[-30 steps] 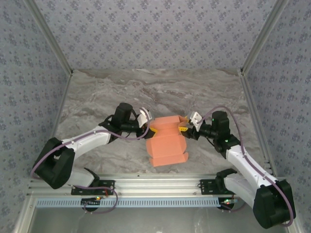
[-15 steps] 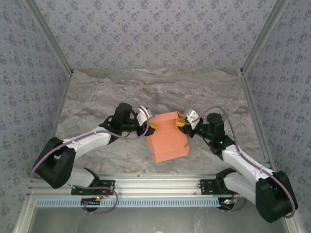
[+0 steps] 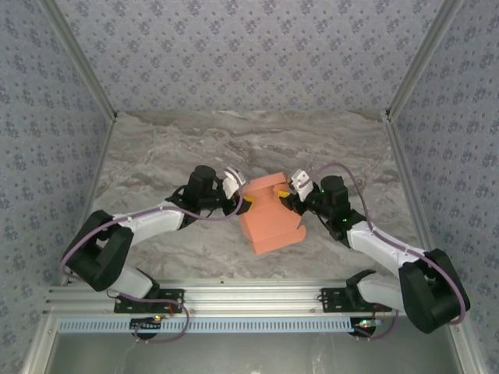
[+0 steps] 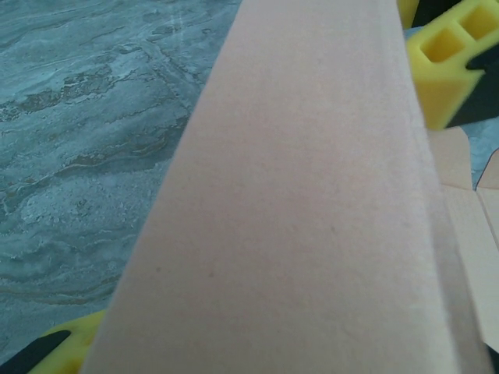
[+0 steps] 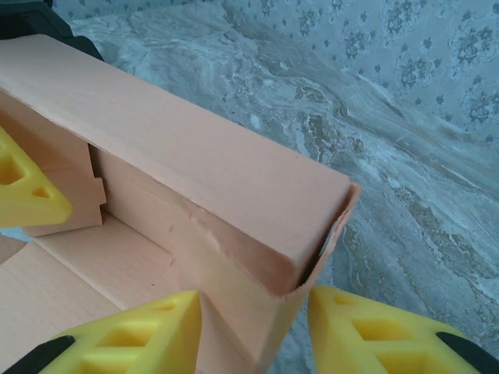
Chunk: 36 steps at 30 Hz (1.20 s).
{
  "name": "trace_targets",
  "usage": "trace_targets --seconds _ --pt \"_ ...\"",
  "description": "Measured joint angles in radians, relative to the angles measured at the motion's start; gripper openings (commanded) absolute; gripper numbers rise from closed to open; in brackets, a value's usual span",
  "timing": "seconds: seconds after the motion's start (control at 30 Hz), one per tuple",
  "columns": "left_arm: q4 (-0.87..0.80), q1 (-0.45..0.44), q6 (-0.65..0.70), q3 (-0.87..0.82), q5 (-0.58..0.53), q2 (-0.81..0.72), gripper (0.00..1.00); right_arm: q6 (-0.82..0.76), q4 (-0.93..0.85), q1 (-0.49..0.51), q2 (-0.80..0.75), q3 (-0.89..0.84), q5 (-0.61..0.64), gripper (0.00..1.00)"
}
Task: Fold the paper box
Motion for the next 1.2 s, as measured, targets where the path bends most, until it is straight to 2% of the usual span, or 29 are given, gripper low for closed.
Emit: trace_targets --seconds 0.33,0.5,0.6,0.73,0.83,1.07,1.2 --pt "0.031 -0.016 -0.022 0.001 -0.017 0.055 0.16 0.006 0.067 0.007 0.106 0.003 0.095 0.32" --pt "0.069 -0.032 -0.045 0.008 -0.041 0.069 0.16 0.031 0.151 0.041 0.133 0.002 0.201 0.33" --pt "0.076 -0.037 -0.062 0.019 -0.064 0.090 0.16 0.042 0.198 0.071 0.171 0.002 0.286 0.29" --pt "0.067 -0.042 -0.130 0.037 -0.090 0.108 0.15 0.053 0.257 0.105 0.218 0.002 0.391 0.34" --pt "0.041 -0.053 -0.198 0.064 -0.094 0.108 0.15 0.074 0.306 0.108 0.238 0.002 0.425 0.35" --pt "0.011 -0.077 -0.304 0.085 -0.095 0.107 0.15 0.106 0.315 0.095 0.271 0.036 0.433 0.27" --pt "0.011 -0.084 -0.336 0.087 -0.104 0.107 0.15 0.111 0.306 0.095 0.277 0.051 0.444 0.36"
